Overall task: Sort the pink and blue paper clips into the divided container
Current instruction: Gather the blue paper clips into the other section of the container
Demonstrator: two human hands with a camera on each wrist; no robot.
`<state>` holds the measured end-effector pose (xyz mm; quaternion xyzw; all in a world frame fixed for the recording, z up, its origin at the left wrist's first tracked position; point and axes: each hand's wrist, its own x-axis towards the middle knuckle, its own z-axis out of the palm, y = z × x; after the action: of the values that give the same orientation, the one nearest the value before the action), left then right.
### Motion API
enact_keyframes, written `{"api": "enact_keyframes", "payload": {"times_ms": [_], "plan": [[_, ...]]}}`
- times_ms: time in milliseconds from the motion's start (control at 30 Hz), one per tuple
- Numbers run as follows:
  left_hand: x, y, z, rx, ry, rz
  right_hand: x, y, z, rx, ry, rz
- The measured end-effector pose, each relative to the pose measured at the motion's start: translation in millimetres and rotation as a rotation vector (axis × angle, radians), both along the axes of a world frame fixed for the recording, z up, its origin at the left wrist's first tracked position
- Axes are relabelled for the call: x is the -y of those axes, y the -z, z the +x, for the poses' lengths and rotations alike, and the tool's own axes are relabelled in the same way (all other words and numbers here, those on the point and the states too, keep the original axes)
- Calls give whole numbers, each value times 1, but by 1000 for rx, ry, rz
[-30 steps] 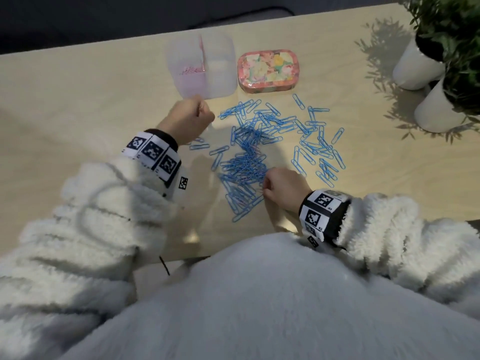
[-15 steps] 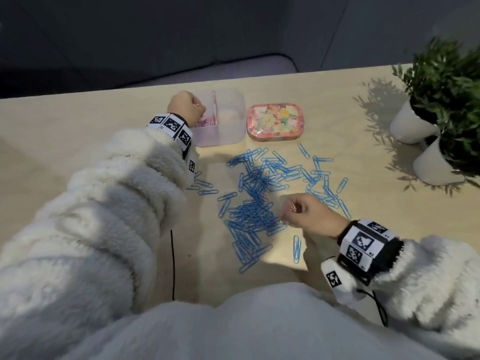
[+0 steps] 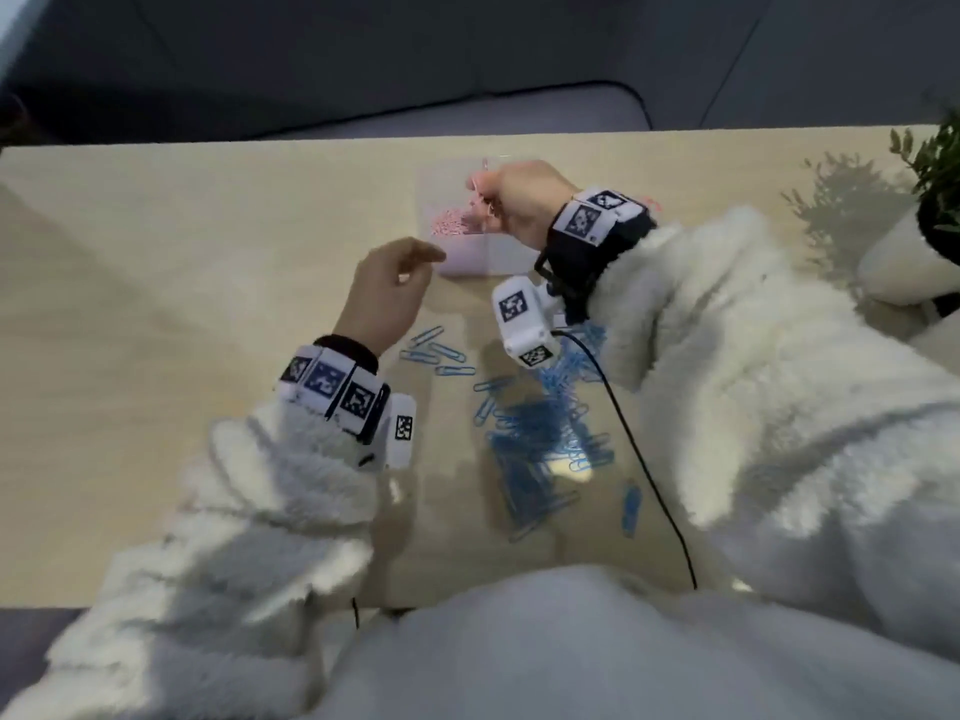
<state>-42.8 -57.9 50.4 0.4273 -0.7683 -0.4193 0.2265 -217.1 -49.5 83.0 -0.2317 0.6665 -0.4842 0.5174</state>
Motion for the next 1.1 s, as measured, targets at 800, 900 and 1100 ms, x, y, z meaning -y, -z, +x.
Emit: {"api": "enact_keyframes", "payload": {"times_ms": [800, 900, 1100], "plan": [[-137, 64, 37, 476, 643, -2, -236, 87, 44, -834, -836, 14], [-138, 66, 36, 472, 661, -13, -242, 96, 53, -851, -862, 6], [-131, 62, 48, 473, 649, -128, -258, 94, 33, -962, -784, 13]]}}
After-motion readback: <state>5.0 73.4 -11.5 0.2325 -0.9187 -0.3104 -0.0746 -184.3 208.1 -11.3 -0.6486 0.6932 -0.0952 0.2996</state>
